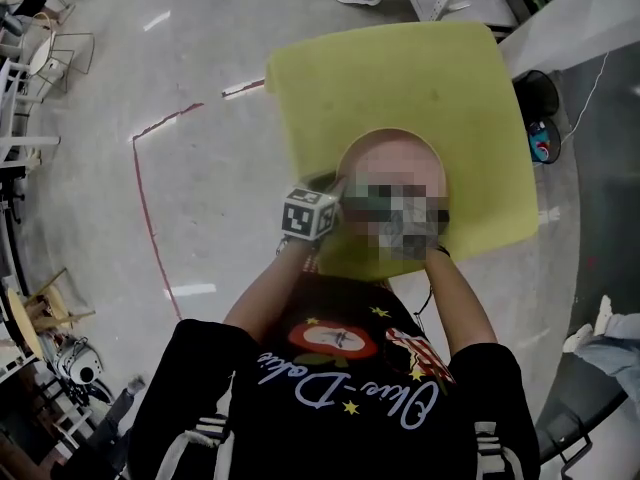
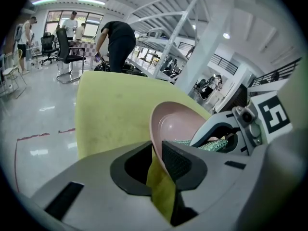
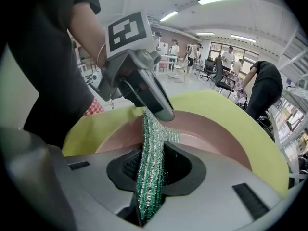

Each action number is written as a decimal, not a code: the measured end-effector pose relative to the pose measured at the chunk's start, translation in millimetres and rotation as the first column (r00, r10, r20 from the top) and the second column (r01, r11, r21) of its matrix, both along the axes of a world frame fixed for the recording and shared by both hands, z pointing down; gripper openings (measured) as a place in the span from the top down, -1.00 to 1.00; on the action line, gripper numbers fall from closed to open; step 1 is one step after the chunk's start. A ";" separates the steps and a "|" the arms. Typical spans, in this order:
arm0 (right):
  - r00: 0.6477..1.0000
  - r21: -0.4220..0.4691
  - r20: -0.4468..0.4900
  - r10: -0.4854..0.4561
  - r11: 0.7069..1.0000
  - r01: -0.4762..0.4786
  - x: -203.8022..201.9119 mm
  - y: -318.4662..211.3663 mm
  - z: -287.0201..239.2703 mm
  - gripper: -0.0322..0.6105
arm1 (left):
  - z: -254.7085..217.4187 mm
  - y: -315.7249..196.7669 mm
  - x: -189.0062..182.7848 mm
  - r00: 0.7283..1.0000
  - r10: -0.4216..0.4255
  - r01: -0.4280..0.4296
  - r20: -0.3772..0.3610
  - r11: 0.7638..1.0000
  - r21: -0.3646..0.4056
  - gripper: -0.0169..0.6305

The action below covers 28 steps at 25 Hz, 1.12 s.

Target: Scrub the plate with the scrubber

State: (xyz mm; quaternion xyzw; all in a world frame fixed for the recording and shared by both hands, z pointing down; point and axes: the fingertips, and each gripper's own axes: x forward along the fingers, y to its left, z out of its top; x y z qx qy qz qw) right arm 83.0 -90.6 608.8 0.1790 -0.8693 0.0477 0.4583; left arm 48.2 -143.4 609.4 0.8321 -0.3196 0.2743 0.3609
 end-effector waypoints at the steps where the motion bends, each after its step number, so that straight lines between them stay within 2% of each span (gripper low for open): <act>1: 1.000 0.000 -0.001 -0.006 1.000 0.006 -0.6 2.9 -0.1 0.71 | -0.1 0.1 0.4 1.000 -0.002 0.002 0.001 1.000 0.000 0.77; 11: 0.998 -0.049 0.034 -0.047 0.998 0.049 -10.9 30.6 0.1 0.70 | 1.4 -0.8 2.5 0.999 -0.017 0.017 0.028 1.000 0.011 0.78; 20: 0.997 -0.092 0.077 -0.026 0.995 0.033 -13.2 34.4 -3.9 0.70 | 1.5 0.1 1.6 0.999 -0.025 0.024 0.032 1.000 0.010 0.78; 24: 0.993 -0.054 0.113 -0.024 0.998 0.030 -8.9 23.1 -16.6 0.70 | 1.3 1.9 0.8 0.999 -0.015 0.015 0.029 1.000 0.015 0.78; 28: 0.995 0.064 0.102 0.012 0.998 -0.019 12.5 -11.9 -33.8 0.71 | 1.0 1.0 4.2 1.000 -0.008 0.008 0.028 1.000 0.017 0.77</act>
